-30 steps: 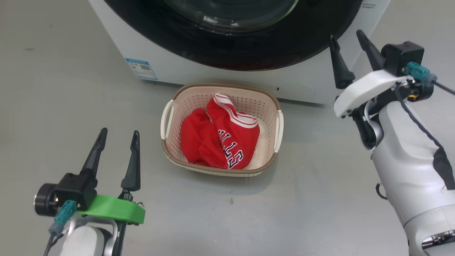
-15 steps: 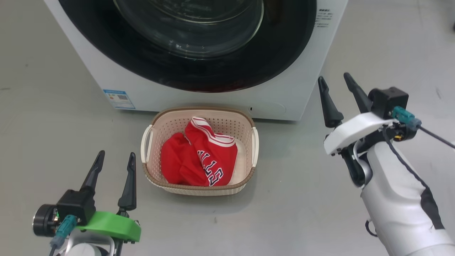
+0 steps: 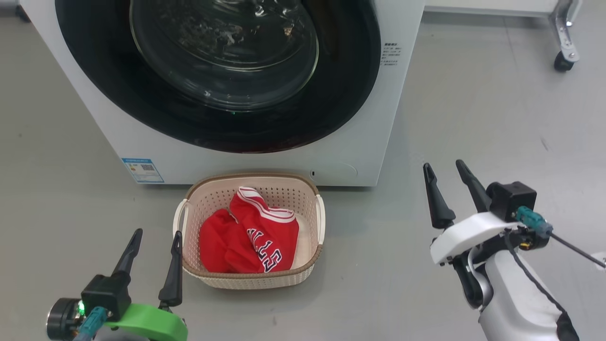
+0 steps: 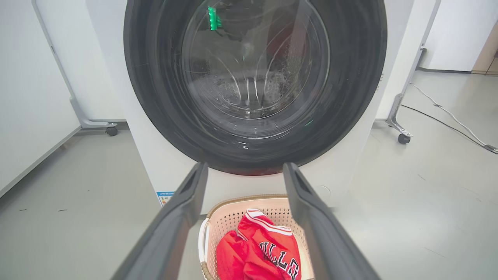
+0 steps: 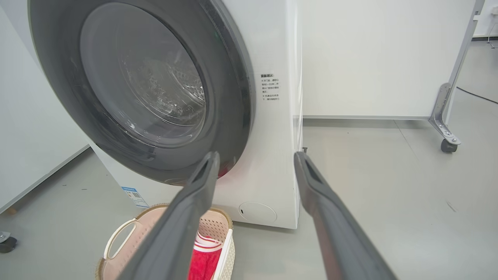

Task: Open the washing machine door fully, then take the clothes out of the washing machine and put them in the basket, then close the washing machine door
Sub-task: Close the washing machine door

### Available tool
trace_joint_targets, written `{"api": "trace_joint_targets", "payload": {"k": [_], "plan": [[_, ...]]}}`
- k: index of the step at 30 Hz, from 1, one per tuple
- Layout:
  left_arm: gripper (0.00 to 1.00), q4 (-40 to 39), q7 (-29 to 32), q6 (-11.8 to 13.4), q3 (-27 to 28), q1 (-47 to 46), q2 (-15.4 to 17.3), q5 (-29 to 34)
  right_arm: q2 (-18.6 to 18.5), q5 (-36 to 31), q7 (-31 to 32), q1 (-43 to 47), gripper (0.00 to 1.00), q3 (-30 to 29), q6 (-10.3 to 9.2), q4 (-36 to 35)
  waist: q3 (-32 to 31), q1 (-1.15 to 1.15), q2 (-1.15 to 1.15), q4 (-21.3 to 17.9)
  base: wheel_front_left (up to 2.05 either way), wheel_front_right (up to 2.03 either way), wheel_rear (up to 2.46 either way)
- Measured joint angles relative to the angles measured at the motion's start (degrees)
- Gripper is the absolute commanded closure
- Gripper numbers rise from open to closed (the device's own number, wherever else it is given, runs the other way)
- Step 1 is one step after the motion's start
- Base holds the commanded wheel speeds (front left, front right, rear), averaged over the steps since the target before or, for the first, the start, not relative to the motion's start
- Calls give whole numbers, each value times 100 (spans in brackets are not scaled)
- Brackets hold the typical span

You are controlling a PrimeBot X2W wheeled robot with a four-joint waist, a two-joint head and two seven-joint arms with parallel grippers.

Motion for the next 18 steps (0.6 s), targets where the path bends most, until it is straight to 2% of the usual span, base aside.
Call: {"api": "trace_joint_targets", "payload": {"k": [18], "plan": [[0, -46, 130, 108, 44, 464, 22, -10, 54, -34, 0, 1074, 0, -64, -203, -588, -499, 0, 0, -249, 0, 0, 0]]}}
